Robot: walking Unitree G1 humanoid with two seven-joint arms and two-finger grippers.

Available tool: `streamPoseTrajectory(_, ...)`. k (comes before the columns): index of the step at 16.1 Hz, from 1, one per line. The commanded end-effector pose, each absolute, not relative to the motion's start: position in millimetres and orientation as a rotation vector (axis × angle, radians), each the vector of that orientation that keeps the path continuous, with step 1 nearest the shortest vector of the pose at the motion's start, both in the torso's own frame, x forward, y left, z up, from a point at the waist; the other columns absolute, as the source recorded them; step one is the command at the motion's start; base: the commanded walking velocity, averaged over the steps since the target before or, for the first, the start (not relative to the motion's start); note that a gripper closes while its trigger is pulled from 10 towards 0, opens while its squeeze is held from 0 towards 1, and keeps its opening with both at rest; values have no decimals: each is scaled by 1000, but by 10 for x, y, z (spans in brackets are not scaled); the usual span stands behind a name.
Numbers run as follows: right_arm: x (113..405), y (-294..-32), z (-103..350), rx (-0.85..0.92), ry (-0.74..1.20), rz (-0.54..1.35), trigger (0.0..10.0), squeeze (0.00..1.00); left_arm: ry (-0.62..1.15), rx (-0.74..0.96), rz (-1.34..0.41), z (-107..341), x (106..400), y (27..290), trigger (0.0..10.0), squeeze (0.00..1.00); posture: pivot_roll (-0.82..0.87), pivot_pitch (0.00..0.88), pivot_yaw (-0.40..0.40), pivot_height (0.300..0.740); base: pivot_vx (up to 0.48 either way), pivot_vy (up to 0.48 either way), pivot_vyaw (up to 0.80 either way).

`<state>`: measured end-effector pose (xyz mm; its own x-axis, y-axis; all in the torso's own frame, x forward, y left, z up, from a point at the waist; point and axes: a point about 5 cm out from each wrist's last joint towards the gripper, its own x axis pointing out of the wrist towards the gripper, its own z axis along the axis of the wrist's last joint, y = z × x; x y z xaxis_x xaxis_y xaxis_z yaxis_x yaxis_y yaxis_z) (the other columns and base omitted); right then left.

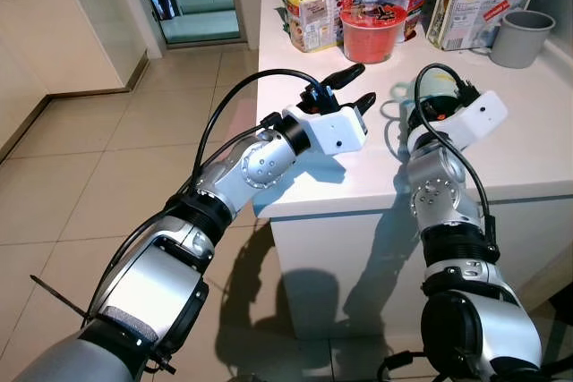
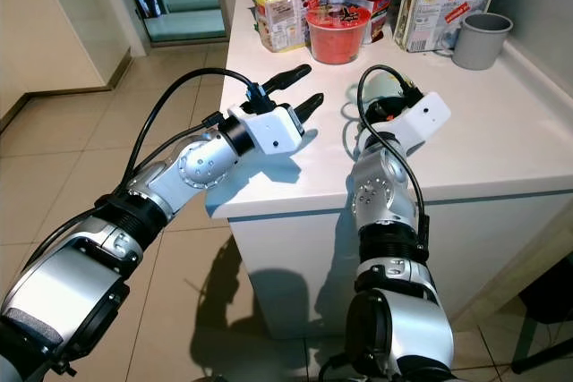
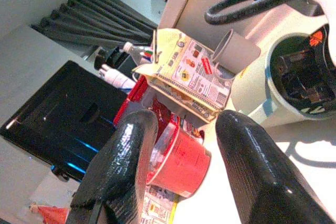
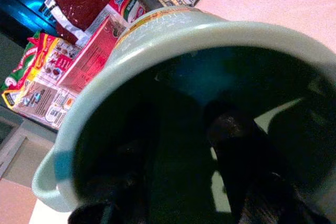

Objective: Setting the table

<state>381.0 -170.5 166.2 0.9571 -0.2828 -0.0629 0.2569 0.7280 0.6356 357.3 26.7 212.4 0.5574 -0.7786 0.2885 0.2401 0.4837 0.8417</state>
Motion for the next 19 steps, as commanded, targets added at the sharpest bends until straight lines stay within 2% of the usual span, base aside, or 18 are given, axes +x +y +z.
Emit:
streamPoseTrajectory(1, 3838, -1595, 1721, 660, -53, -254, 10000, 1000, -740, 846, -698, 2127, 3567, 312, 10000, 0, 42, 0, 106, 740, 0, 0, 0)
streamPoseTrajectory(2, 3851, -1444, 1966, 491, -158, -134, 10000, 408, -739, 845, -700, 2123, 3563, 312, 10000, 0, 42, 0, 106, 740, 0, 0, 0)
streamPoseTrajectory(3, 3838, -1347, 2092, 415, -212, -70, 10000, 0, -738, 844, -702, 2121, 3561, 311, 10000, 0, 41, 0, 107, 740, 0, 0, 0)
streamPoseTrajectory(5, 3770, -1146, 2287, 317, -282, 30, 10000, 0, -736, 841, -707, 2108, 3551, 305, 10000, 0, 41, 0, 104, 740, 0, 0, 0)
streamPoseTrajectory(7, 3676, -1049, 2259, 265, -266, 86, 10000, 0, -732, 838, -707, 2101, 3546, 317, 10000, 0, 39, 0, 105, 740, 0, 0, 0)
streamPoseTrajectory(12, 3542, -1161, 2165, 171, -242, 88, 10000, 0, -724, 832, -707, 2100, 3544, 330, 10000, 0, 29, 0, 109, 740, 0, 0, 0)
streamPoseTrajectory(19, 3511, -1121, 2188, 184, -227, 98, 10000, 0, -725, 844, -700, 2112, 3553, 352, 10000, 0, 36, 0, 105, 740, 0, 0, 0)
